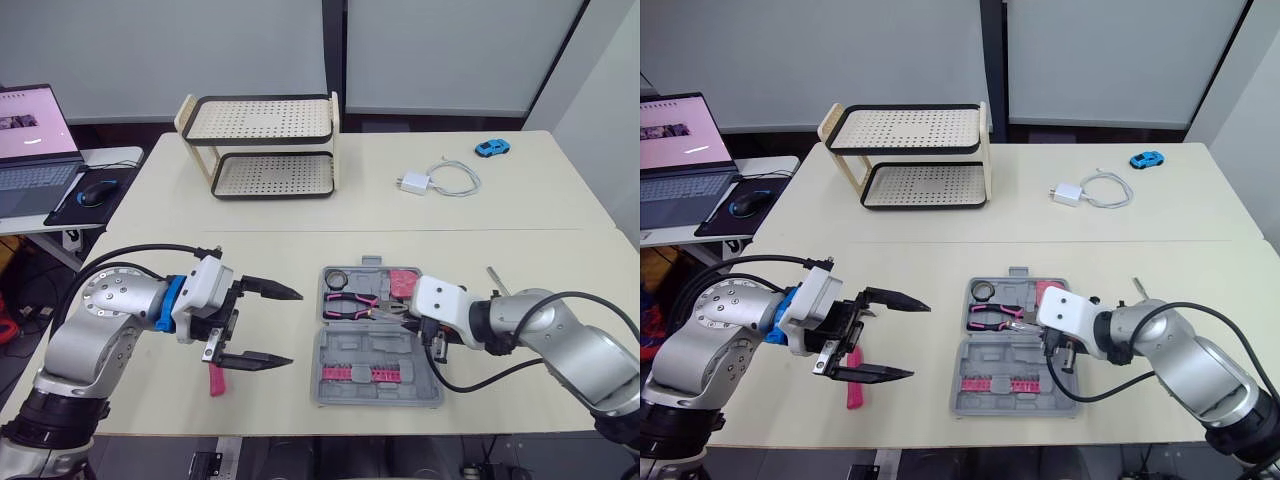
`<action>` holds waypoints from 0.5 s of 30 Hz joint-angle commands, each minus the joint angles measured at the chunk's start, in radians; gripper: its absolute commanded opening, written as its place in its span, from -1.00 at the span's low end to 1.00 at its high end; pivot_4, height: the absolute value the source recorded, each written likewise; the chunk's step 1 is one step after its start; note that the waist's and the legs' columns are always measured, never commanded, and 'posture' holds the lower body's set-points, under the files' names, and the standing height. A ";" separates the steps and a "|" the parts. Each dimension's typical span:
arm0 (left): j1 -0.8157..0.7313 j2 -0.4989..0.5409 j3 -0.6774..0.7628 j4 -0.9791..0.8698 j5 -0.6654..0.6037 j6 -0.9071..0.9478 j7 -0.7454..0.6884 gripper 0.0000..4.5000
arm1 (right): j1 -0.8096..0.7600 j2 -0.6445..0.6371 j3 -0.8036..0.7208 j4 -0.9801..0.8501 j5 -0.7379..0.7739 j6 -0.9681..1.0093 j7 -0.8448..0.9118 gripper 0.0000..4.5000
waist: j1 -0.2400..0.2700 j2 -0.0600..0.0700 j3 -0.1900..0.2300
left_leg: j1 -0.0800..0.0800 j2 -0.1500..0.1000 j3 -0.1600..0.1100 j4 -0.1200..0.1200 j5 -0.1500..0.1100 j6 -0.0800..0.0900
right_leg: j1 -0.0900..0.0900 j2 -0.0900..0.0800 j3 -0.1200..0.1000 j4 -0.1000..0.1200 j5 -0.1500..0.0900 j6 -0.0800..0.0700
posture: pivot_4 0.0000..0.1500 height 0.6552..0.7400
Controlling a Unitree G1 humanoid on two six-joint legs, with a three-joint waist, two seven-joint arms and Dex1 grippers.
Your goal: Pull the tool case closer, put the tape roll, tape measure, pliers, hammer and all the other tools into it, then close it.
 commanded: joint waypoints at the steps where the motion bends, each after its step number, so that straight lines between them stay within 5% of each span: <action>1: 0.011 0.016 0.027 0.001 0.007 -0.028 -0.010 1.00 | -0.076 0.010 0.088 -0.016 -0.053 0.026 0.010 -0.92 | 0.000 0.000 0.000 | 0.000 0.000 0.000 0.000 0.000 0.000 | 0.000 0.000 0.000 0.000 0.000 0.000 | 1.00 1.00; 15: 0.043 0.038 0.044 0.041 0.032 -0.070 -0.017 1.00 | -0.230 0.086 0.315 0.025 -0.148 0.112 0.022 -0.92 | -0.001 0.000 0.000 | 0.000 0.000 0.000 0.000 0.000 0.000 | -0.006 0.000 0.000 0.001 0.000 0.000 | 1.00 1.00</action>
